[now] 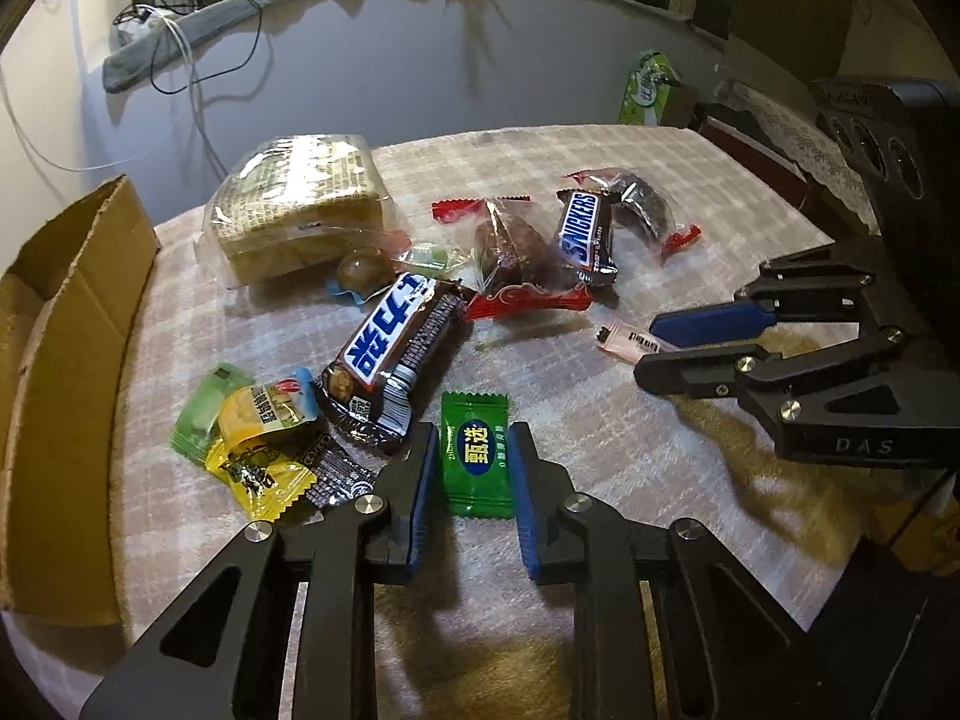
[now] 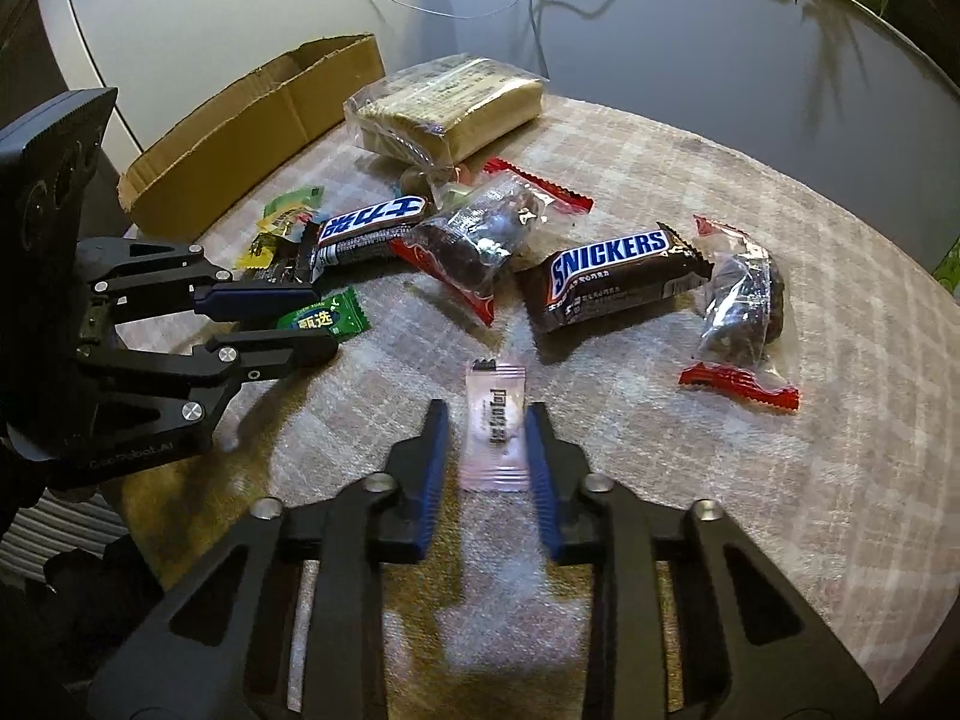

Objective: Organize snacks
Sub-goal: 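Grasp the green candy with the left tool while the right tool grasps the pink candy, then carry both candies over the cardboard box and open both tools to drop them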

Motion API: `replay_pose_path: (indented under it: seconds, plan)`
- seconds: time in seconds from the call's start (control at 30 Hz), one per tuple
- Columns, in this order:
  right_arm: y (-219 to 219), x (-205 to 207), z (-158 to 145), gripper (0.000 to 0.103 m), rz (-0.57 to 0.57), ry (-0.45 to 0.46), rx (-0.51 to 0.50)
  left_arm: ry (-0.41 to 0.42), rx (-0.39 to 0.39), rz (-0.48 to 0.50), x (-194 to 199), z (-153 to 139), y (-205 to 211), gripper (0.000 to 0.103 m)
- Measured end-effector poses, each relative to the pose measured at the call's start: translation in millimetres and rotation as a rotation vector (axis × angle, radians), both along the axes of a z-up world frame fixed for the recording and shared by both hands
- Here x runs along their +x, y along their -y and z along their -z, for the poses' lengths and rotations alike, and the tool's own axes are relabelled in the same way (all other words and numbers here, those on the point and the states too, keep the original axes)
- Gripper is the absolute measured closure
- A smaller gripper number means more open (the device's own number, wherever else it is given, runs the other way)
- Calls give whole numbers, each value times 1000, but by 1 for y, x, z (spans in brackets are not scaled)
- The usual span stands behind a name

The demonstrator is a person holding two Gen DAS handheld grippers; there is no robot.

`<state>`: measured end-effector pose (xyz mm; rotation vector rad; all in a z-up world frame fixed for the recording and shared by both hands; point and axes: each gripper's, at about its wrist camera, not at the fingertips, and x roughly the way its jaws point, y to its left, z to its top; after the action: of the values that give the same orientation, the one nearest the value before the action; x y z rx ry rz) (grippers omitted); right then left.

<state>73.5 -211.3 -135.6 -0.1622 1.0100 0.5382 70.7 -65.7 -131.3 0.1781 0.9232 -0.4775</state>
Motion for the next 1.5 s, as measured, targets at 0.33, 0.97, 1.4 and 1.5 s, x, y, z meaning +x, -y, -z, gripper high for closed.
replay_pose_path:
  seconds: [0.33,0.97,1.4,1.5]
  plan:
    - [5,-3,-1,82,23,1,30,10,-33,-39,-7,-4,-4,82]
    - [-43,-1,-62,82,-63,117,78,125,-128,-194,-23,-50,-64,82]
    - [-134,14,-91,82,-204,180,92,208,-145,-382,-26,-73,-151,82]
    - [-159,19,-92,82,-237,186,90,218,-135,-416,-25,-74,-166,82]
